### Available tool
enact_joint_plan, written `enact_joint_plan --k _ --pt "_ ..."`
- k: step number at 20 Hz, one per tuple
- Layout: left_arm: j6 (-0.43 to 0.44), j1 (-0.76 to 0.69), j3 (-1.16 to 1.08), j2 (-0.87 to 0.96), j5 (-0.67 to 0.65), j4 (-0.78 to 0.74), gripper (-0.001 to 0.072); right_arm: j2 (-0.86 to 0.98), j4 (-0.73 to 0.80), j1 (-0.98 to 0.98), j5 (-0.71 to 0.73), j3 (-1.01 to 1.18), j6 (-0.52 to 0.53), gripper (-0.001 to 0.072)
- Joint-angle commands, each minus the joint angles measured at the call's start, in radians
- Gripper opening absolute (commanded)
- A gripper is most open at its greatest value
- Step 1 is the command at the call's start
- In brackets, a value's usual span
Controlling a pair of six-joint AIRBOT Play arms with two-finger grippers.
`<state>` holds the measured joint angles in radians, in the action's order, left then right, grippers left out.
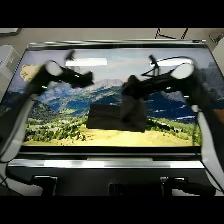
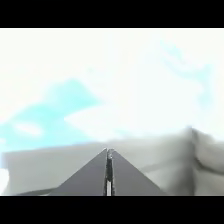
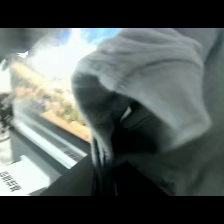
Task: Fold the clothes and pants, and hang the long-sleeved shirts on hangers.
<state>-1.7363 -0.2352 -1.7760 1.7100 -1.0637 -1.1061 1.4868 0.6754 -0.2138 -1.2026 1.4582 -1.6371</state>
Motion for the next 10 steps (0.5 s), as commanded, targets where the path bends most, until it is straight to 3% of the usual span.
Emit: enact_joint_plan --k 1,3,4,5,8,10 --pt "0.021 0.199 0.0 -0.244 -0.093 -0.181 0.0023 0.193 -0.202 -0.165 0.19 0.001 0.046 0.0041" --pt "0.038 0.244 0.0 -0.345 -0.093 -0.182 0.0023 0.312 -0.347 -0.24 0.256 0.001 0.064 0.0065" --pt "0.038 0.254 0.0 -0.383 -0.093 -0.186 0.0024 0.365 -0.403 -0.271 0.277 0.001 0.063 0.0332" --pt "0.047 0.258 0.0 -0.409 -0.093 -0.193 0.0023 0.4 -0.445 -0.29 0.286 0.001 0.075 0.0667" --pt "0.073 0.26 0.0 -0.443 -0.118 -0.198 0.0024 0.394 -0.447 -0.251 0.263 0.001 0.129 0.0692" --pt "0.081 0.26 0.0 -0.445 -0.133 -0.202 0.0024 0.328 -0.335 -0.135 0.176 0.001 0.13 0.0691"
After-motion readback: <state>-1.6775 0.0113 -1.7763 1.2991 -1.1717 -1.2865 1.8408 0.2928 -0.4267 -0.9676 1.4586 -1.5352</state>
